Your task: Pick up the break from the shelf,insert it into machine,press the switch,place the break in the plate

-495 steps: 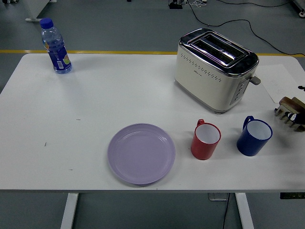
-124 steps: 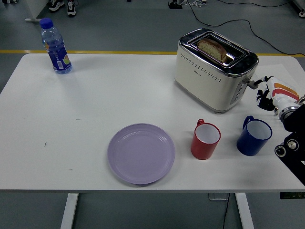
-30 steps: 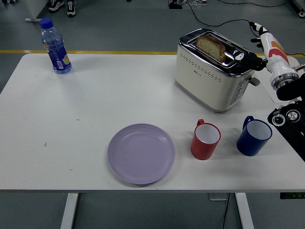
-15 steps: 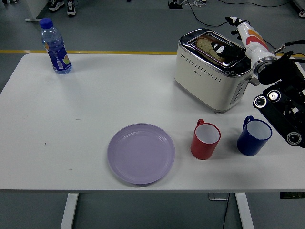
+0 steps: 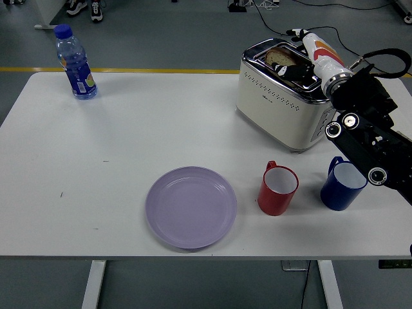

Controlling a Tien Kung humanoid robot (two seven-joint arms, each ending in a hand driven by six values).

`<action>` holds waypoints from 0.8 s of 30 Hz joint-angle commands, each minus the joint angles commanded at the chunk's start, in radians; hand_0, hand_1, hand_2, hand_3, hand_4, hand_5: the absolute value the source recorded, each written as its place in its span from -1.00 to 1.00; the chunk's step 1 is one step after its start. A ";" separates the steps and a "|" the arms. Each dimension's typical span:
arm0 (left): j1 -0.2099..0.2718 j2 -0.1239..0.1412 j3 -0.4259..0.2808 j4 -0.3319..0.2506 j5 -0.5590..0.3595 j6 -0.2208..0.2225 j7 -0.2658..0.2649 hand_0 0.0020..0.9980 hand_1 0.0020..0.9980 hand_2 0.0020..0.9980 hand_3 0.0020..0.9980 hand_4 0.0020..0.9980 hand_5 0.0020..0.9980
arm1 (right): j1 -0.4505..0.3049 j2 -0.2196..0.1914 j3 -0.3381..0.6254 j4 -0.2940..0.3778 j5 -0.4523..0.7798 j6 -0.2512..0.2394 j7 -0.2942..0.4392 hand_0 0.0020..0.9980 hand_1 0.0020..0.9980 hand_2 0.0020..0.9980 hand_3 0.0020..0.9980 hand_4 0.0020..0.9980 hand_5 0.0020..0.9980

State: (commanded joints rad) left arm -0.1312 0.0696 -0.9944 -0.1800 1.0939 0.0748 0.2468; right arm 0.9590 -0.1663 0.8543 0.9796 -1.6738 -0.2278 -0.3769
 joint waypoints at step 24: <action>-0.009 0.005 -0.011 0.000 0.008 0.005 0.006 0.37 0.39 0.36 0.12 -0.43 0.65 | 0.193 0.122 -0.122 -0.285 -0.056 0.076 -0.064 0.21 0.17 0.24 0.54 0.51 -0.55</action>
State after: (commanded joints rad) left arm -0.1400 0.0746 -1.0055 -0.1800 1.1023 0.0793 0.2524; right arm 1.1518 -0.0442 0.7323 0.6944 -1.7294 -0.1519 -0.4406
